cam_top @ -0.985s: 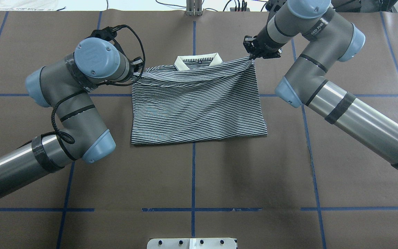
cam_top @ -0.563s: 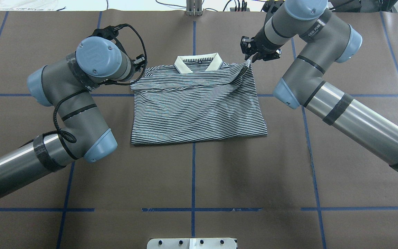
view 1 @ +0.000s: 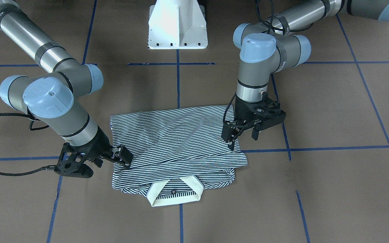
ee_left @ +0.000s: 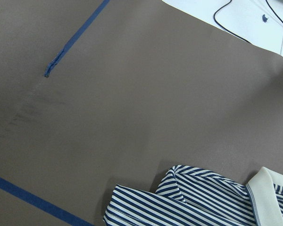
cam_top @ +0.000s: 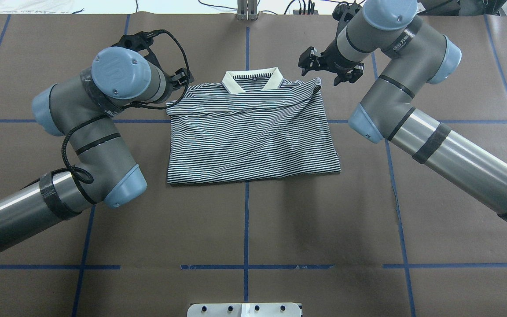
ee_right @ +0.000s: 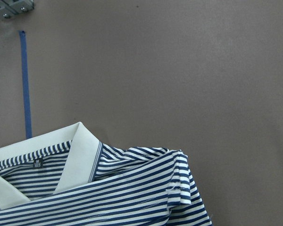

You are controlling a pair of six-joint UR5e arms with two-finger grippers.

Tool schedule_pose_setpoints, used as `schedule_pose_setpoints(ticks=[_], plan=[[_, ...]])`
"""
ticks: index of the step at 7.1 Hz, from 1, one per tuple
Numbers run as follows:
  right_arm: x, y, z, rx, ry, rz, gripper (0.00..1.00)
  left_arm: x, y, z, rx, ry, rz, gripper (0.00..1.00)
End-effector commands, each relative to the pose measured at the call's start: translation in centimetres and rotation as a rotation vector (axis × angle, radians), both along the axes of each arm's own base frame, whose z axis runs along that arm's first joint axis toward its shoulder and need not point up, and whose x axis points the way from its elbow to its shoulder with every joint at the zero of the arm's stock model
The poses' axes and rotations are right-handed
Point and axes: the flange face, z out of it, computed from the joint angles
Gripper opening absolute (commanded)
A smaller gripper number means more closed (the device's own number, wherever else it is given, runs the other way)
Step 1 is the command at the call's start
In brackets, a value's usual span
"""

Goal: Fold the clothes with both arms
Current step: 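Release the hem near the collar with both grippers, then move the right gripper to the folded shirt's side edge and grasp it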

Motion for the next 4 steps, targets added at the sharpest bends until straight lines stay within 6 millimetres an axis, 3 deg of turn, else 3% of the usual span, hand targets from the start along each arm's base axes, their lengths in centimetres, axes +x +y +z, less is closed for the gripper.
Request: schedule_pose_setpoints(ticks=[1,2,4], plan=[[-0.4,7.9,2.5,0.003,-0.016,-0.073,1.00,-0.6,1.7,-2.4,0.019,0.044,0.034,1.00],[-0.3,10.4,4.0,-0.019,-0.014,-0.088,1.00,-0.5,1.9,-2.5,0.018,0.048,0.037,1.00],[-1.7,13.0,6.6,-0.041,0.016,-0.124,1.00,-0.5,1.9,-2.5,0.018,0.048,0.037,1.00]])
